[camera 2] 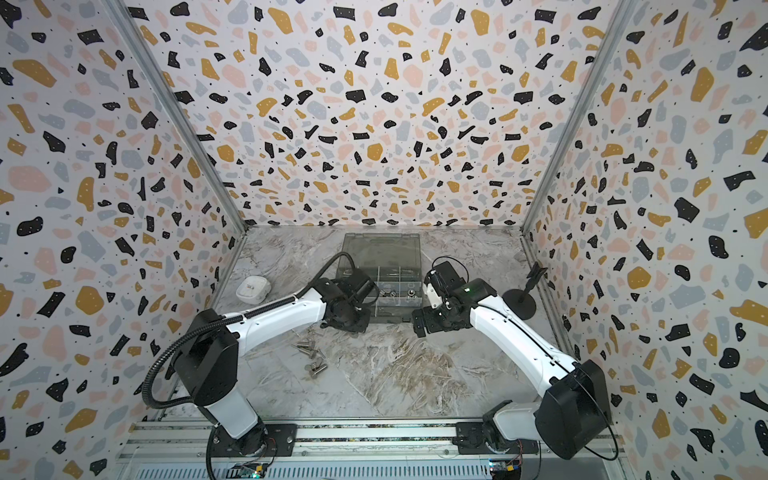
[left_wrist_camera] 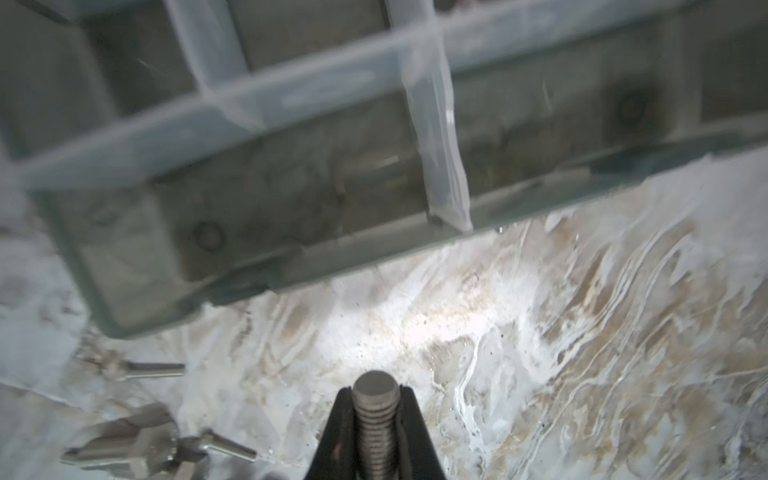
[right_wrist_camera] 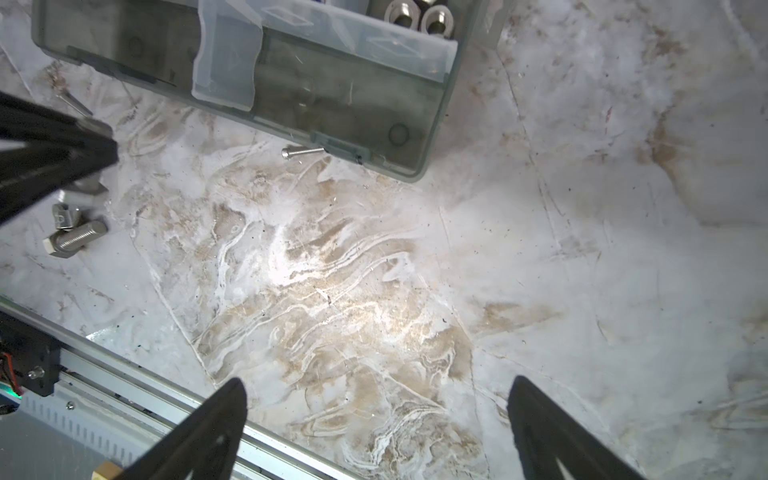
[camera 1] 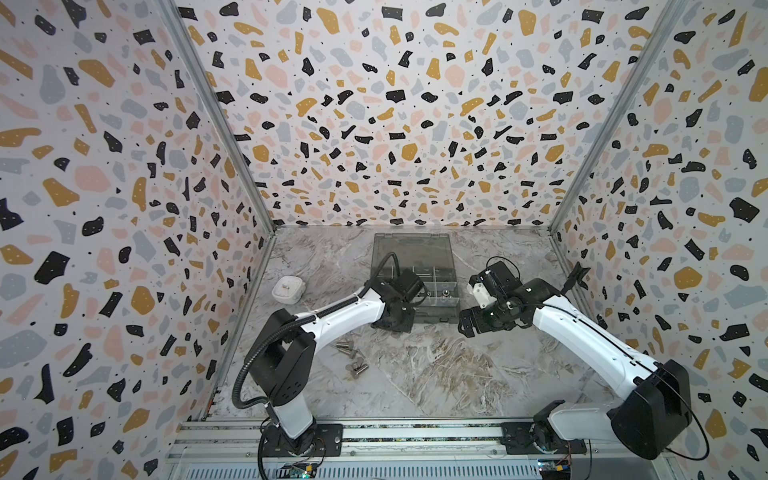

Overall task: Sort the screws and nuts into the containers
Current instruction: 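Grasp the hex bolt with the left gripper and lift it, then carry the hex bolt into a box compartment and open the left gripper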

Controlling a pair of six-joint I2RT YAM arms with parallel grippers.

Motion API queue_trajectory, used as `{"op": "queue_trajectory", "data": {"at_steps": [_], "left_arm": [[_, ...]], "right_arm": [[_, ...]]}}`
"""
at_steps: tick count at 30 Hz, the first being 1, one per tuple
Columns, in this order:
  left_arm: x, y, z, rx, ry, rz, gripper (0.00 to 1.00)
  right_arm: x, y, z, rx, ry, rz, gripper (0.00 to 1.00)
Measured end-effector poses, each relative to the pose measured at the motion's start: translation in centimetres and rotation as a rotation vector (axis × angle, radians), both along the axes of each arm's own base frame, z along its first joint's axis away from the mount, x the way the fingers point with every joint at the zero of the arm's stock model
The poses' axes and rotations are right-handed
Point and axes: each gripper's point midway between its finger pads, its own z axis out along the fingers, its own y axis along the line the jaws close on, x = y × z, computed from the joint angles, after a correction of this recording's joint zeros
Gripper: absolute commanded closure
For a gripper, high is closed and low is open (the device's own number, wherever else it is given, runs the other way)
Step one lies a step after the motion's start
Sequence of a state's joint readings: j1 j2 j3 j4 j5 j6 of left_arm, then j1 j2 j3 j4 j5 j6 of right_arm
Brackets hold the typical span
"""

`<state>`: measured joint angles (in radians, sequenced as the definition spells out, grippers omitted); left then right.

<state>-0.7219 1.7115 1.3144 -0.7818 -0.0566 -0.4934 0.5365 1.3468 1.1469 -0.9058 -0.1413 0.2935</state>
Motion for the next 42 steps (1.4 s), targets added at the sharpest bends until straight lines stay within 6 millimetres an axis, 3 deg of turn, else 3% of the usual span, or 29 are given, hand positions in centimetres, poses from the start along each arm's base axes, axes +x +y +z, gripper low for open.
{"op": "queue_trajectory", "data": {"at_steps": [6,9,12,18,29,42], "left_arm": [[6.2,2.7,4.6,-0.012,-0.109,0.076,0.91],[8.5,4.0,4.2,0.009,-0.112,0.105,0.90],[9.9,5.0,2.2,0.040,-0.077,0.117,0.90],[11.4,6.0,-0.7,0.083,-0.024,0.119,0.90],[13.6,5.9,-0.3,0.050,-0.047,0.121,0.90],[13.2,5.5,-2.1,0.028,-0.016,0.115,0.88]], "right_arm": [[1.8,1.1,0.9,-0.003,-0.011,0.025,0.01],[2.8,1.7,1.4,-0.004,-0.016,0.034,0.01],[3.6,2.2,1.4,-0.008,-0.015,0.043,0.01],[5.2,3.2,1.0,-0.016,0.001,0.054,0.01],[7.4,4.8,-0.3,-0.030,0.046,0.080,0.00],[7.6,4.9,-0.3,-0.036,0.048,0.095,0.00]]}}
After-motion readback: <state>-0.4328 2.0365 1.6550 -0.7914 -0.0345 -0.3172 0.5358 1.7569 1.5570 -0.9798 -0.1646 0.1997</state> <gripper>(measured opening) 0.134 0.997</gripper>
